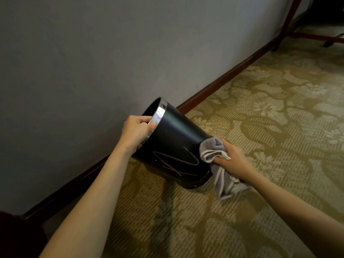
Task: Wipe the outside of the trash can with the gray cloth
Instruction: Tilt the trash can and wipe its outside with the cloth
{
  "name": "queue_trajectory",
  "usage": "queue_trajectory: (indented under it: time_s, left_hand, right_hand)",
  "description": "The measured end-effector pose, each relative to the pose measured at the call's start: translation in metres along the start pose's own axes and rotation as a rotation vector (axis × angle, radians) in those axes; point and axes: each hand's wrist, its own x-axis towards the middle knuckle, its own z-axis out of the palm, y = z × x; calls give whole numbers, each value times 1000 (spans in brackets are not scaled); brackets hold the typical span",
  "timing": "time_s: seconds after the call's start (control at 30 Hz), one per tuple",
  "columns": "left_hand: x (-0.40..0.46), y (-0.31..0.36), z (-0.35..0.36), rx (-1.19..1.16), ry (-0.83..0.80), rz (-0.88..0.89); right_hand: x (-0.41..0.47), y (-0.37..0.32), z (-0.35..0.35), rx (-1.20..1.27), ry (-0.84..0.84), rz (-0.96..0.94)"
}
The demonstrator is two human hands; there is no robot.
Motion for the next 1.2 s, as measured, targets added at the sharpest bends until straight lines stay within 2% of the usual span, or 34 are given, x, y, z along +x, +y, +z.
queue_trajectory:
  time_s: [0.07,0.17,0.33,0.5,0.63,0.83,0.97,1.03,1.2]
  left_hand:
    - [-3,1,1,2,-4,11]
    - [-9,6,7,5,-27,30]
    - [-12,13,26,20,-67,91]
    - [-12,20,35,55,-91,109]
    - [-17,24,36,48,-108,94]
    - [-9,22,29,-12,-62,84]
    - [-8,20,29,-37,-45,106]
    - [-7,21,29,-30,-35,114]
    - [-8,19,32,-19,-89,130]
  right_hand:
    - [1,7,-1,-27,0,61]
    - [5,-7,2,-78,29,32]
    - [15,-67,3,-19,76,-249]
    - [11,-90,5,-177,46,-490]
    - [2,-66,-1,-280,-70,-471]
    - [-29,-1,-2,-440,-277,-205]
    - [-33,18,-7,-504,-336,-158]
    - [-27,9,-11,-502,-323,-194]
    - [0,-54,-9,-315,-75,-410]
